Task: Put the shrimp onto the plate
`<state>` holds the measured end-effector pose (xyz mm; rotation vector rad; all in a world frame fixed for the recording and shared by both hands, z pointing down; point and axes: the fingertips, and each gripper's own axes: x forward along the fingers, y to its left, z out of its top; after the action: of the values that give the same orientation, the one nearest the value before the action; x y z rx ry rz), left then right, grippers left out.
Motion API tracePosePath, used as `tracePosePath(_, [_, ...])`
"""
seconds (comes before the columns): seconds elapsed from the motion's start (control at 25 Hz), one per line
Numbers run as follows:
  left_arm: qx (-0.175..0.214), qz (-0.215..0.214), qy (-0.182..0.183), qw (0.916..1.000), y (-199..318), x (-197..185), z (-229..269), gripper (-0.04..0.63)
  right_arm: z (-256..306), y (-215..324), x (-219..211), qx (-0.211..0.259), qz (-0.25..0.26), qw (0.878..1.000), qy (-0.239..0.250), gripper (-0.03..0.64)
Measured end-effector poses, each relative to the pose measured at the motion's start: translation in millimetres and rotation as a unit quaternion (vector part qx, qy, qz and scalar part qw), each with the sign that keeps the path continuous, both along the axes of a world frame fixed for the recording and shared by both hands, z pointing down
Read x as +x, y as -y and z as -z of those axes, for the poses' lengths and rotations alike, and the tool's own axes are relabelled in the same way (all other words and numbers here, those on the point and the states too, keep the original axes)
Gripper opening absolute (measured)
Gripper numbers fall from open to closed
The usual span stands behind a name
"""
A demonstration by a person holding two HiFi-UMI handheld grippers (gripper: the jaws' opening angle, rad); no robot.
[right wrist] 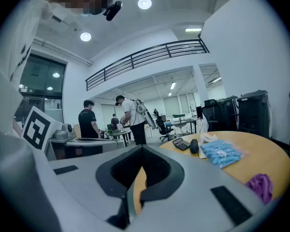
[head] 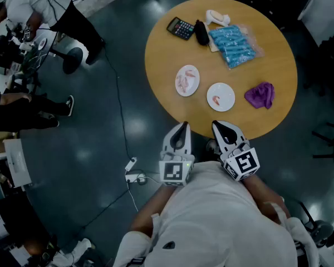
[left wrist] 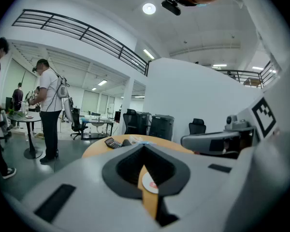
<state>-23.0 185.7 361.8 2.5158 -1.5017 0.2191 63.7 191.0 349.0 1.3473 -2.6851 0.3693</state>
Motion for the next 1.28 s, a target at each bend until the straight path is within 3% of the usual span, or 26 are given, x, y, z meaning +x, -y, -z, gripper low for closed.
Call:
tracePosePath(0.68, [-0.008,0.039,0.001,0.9992,-5.7,2.9,-8.0,0.008,-3.0,1.7,13.6,-0.003,0.019,1.0,0.002,0.017])
tracePosePath(0.96, [-0.02,0.067,0.003,0.9975,6.4,11.5,-19.6,0.008,-18.5,11.6,20.5,-0.028,0.037,0.999,-0.005,0.017])
tracePosePath(1.28, [-0.016,0.047,0.007,0.9988,35.2,16.0,-32.1,0.008,-29.5,45.6,13.2,-0.032,0.041,0.998,-0.023,0.017])
